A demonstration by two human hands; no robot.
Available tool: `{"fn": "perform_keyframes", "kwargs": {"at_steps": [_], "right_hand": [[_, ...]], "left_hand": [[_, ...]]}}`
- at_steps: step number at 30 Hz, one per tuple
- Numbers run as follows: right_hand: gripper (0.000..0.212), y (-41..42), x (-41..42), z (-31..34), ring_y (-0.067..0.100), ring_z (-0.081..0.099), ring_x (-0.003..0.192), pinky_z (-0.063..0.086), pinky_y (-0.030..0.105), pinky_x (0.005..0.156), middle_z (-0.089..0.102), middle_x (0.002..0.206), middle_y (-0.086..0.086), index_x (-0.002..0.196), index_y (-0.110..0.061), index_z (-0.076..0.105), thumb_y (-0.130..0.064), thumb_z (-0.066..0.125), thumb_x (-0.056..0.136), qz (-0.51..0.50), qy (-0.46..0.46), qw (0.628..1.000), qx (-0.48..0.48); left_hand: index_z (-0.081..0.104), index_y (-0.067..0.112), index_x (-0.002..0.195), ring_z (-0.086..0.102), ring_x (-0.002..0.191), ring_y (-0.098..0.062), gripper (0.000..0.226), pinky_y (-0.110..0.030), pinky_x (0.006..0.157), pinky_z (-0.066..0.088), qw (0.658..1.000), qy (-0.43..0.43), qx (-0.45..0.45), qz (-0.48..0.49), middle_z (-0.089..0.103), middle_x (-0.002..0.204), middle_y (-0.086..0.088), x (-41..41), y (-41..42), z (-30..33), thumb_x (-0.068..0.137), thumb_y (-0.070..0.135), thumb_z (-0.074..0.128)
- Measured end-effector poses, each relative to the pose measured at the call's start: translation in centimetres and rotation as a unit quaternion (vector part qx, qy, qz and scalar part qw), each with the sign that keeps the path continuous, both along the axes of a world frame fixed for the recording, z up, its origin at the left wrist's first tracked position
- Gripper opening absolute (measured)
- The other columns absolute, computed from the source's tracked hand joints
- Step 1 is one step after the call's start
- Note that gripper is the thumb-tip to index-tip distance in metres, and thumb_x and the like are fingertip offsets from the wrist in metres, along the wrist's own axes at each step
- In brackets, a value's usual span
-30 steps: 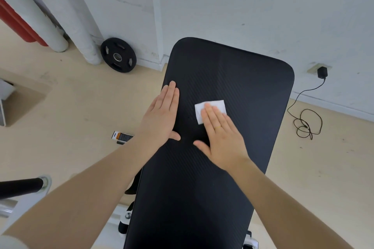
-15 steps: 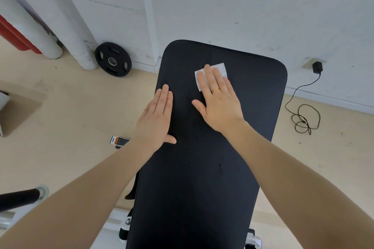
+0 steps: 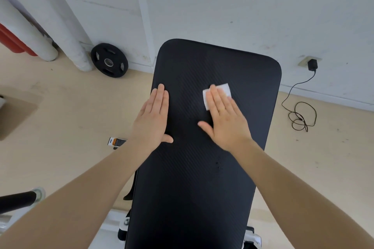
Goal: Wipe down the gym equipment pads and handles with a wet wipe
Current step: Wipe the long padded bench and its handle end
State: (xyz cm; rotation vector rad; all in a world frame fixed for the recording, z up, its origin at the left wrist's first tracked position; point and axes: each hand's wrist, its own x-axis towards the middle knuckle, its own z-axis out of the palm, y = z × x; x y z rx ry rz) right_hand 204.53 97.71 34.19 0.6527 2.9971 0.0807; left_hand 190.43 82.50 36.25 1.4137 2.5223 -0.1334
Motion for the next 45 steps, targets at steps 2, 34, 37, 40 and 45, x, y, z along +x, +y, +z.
{"fn": "perform_keyframes", "kwargs": {"at_steps": [2,34,37,40,45], "right_hand": [[0.079,1.6,-2.0,1.3,0.017,-0.012,0.142,-0.003,0.032,0.115,-0.013,0.155,0.006,0.146,-0.009,-0.010,-0.061,0.014,0.091,-0.019,0.017,1.000,-0.008],[0.074,7.8,-2.7,3.1,0.021,-0.003,0.145,-0.002,0.033,0.117,-0.003,0.158,0.009,0.148,-0.008,-0.001,-0.053,0.021,0.094,-0.055,0.076,0.995,-0.015],[0.076,5.7,0.3,1.5,0.023,0.001,0.145,0.004,0.036,0.118,0.002,0.157,0.012,0.148,-0.005,0.005,-0.054,0.022,0.093,-0.024,0.065,0.997,-0.017],[0.077,2.7,5.3,-0.5,0.023,0.004,0.144,0.007,0.036,0.118,0.007,0.156,0.011,0.148,-0.005,0.010,-0.056,0.026,0.092,0.010,0.032,0.999,-0.025],[0.077,0.8,10.6,-2.5,0.022,0.014,0.143,0.023,0.040,0.116,0.015,0.154,0.008,0.147,-0.007,0.016,-0.058,0.028,0.091,0.072,-0.022,0.996,-0.037]], "left_hand": [[-0.021,0.000,0.142,-0.017,0.143,-0.028,0.129,-0.033,0.117,-0.001,1.000,0.002,-0.005,0.001,-0.027,0.152,-0.015,0.0,0.0,0.0,0.069,0.054,0.070],[-0.033,0.002,0.128,-0.016,0.143,-0.032,0.128,-0.034,0.107,-0.013,1.000,-0.007,0.006,0.010,-0.040,0.136,-0.015,5.2,3.5,-0.9,0.070,0.057,0.067],[-0.033,0.001,0.128,-0.017,0.143,-0.032,0.129,-0.033,0.106,-0.013,1.000,0.000,0.000,0.012,-0.037,0.143,-0.016,5.3,3.6,-0.7,0.070,0.056,0.067],[-0.035,0.001,0.127,-0.017,0.143,-0.031,0.129,-0.034,0.107,-0.012,1.000,0.007,-0.010,0.014,-0.029,0.150,-0.019,5.5,3.7,-0.3,0.071,0.055,0.067],[-0.033,0.001,0.130,-0.015,0.143,-0.031,0.130,-0.033,0.110,-0.009,1.000,0.008,-0.014,0.023,-0.025,0.152,-0.019,5.9,3.7,-0.2,0.069,0.054,0.069]]}}
